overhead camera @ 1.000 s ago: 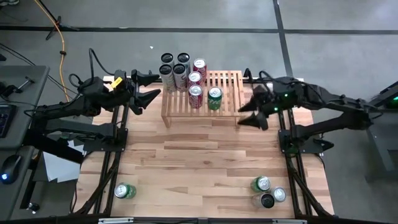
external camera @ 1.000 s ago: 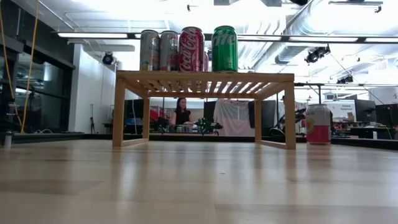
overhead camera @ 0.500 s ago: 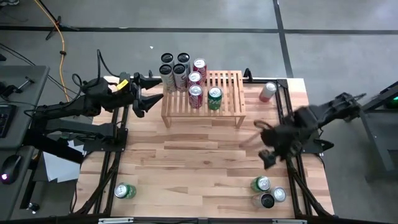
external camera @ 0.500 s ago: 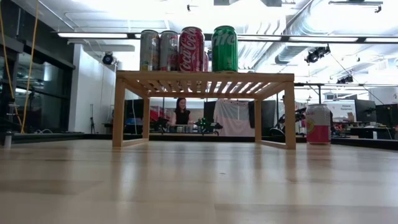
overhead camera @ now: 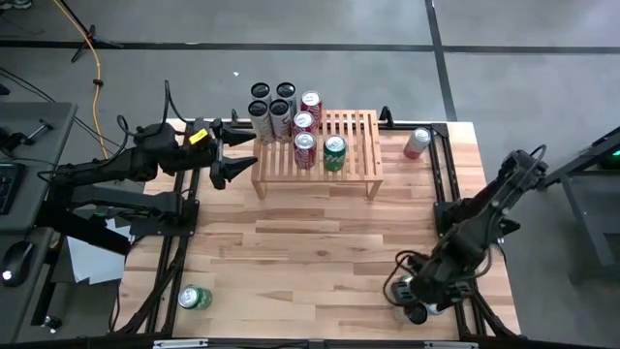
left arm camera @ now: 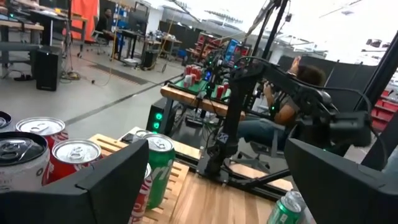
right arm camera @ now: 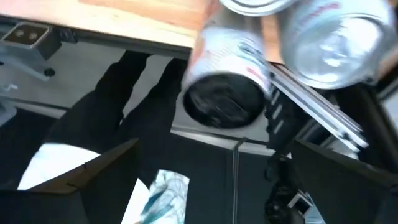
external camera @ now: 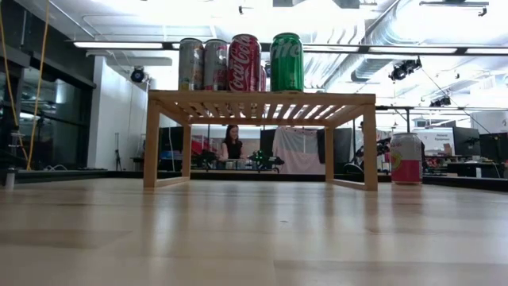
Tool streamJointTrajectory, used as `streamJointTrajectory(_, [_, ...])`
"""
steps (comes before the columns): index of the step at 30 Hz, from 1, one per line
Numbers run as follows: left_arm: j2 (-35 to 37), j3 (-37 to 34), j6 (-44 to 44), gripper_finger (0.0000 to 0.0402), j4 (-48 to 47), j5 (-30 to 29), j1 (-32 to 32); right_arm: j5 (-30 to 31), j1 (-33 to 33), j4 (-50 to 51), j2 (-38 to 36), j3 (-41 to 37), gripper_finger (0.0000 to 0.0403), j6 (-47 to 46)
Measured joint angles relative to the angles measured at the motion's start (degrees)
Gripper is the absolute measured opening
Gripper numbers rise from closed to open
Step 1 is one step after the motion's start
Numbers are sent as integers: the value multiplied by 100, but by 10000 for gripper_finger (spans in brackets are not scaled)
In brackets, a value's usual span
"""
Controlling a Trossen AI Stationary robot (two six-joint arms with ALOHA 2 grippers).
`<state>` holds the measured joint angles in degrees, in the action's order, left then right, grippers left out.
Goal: Place canned beverage on shelf
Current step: Put the white pink soda can on the shelf aligned with other white pink soda can
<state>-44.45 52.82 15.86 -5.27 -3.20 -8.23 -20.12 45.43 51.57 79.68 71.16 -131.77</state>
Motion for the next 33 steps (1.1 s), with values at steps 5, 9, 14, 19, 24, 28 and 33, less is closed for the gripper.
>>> streamJointTrajectory(5, [0, 0, -45, 367, -2, 0, 0, -4, -16, -312, 459, -9, 399, -20])
streamJointTrajectory(9, [0, 0, -146, 367, -3, 2, 0, -294, 7, -270, 745, -9, 399, 35])
streamJointTrajectory(14, [0, 0, -151, 367, -3, 2, 0, -343, 39, -70, 965, -9, 399, 121])
streamJointTrajectory(19, [0, 0, -151, 367, -3, 2, 0, -67, 31, -59, 1008, -9, 398, 172])
streamJointTrajectory(24, [0, 0, -153, 367, -3, 2, 0, 13, -18, -44, 1008, -9, 380, 182])
streamJointTrajectory(28, [0, 0, -153, 367, -3, 2, 0, -137, -18, -44, 1008, -9, 334, 201])
streamJointTrajectory(33, [0, 0, -153, 367, -3, 1, 0, -331, -18, -39, 1008, -9, 252, 327])
